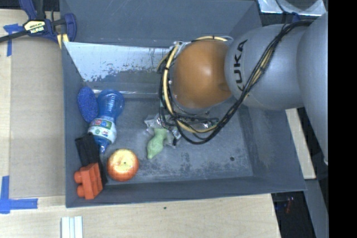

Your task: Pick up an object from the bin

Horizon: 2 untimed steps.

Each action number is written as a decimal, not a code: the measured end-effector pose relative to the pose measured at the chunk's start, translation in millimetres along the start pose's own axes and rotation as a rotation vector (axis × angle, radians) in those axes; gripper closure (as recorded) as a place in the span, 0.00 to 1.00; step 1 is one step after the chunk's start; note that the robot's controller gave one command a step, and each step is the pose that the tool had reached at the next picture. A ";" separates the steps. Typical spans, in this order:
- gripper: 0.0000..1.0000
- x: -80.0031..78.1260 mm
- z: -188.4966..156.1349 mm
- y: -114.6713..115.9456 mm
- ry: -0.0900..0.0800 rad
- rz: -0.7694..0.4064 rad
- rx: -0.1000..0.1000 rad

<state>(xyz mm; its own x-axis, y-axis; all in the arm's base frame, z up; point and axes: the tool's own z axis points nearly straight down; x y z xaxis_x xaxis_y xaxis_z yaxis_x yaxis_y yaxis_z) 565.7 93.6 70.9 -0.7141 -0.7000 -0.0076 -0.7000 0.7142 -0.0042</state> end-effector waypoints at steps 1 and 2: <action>1.00 0.8 -18.4 0.7 0.002 0.001 -0.002; 1.00 0.1 -38.2 -0.1 -0.001 0.003 0.000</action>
Offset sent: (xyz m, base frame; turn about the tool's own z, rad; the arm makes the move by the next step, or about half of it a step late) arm -0.0016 -0.0003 0.0423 0.0004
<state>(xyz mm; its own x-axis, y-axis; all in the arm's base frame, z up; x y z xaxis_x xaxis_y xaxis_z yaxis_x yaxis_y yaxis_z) 565.3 93.4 109.2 -0.7160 -0.6980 -0.0090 -0.6980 0.7160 -0.0043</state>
